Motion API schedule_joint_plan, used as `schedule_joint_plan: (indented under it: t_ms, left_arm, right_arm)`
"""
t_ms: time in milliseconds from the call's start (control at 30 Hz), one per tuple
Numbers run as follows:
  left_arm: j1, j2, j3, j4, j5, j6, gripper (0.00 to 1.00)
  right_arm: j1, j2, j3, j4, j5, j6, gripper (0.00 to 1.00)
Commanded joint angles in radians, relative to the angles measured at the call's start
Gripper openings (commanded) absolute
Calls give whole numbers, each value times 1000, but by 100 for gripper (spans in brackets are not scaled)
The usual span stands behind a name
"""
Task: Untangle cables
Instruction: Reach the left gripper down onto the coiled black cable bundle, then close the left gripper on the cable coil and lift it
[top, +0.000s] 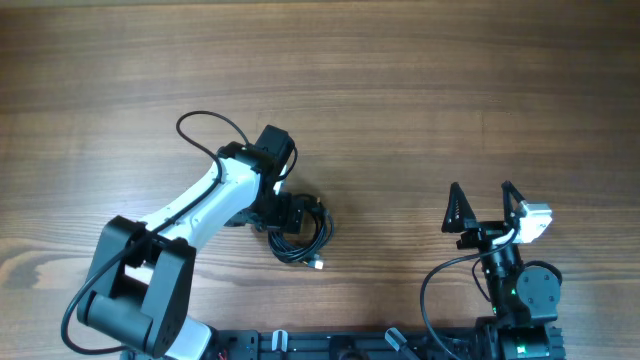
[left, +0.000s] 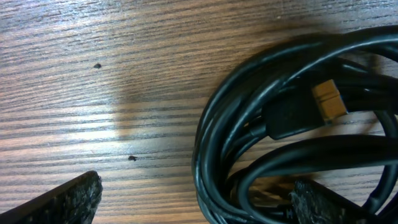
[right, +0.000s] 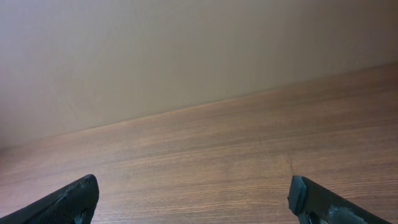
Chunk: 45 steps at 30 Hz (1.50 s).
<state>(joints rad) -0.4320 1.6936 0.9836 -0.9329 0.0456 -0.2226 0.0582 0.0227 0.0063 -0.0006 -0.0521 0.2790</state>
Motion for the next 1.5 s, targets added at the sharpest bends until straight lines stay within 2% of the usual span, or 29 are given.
schedule_joint_plan:
  t_ms: [0, 500, 533, 700, 767, 833, 1267, 1467]
  left_arm:
    - [-5, 11, -10, 5, -13, 10, 100]
    - [-5, 11, -68, 158, -9, 5, 100]
    - [-5, 11, -69, 161, -10, 5, 96]
    - [-5, 11, -84, 195, -10, 6, 30]
    - [-5, 11, -97, 219, -10, 6, 12]
    - [-5, 11, -109, 240, -10, 6, 4]
    - [-5, 4, -114, 330, -10, 6, 4]
    - [-5, -57, -112, 472, -22, 6, 4]
  right_arm:
    - [3, 0, -1, 2, -16, -14, 99]
    - [3, 0, -1, 2, -16, -14, 100]
    - [3, 0, -1, 2, -16, -14, 100]
    - [3, 0, -1, 2, -16, -14, 100]
    - [3, 0, -1, 2, -16, -14, 100]
    - [3, 0, -1, 2, -16, -14, 100]
    - [3, 0, -1, 2, -16, -14, 99]
    - [3, 0, -1, 2, -16, -14, 100]
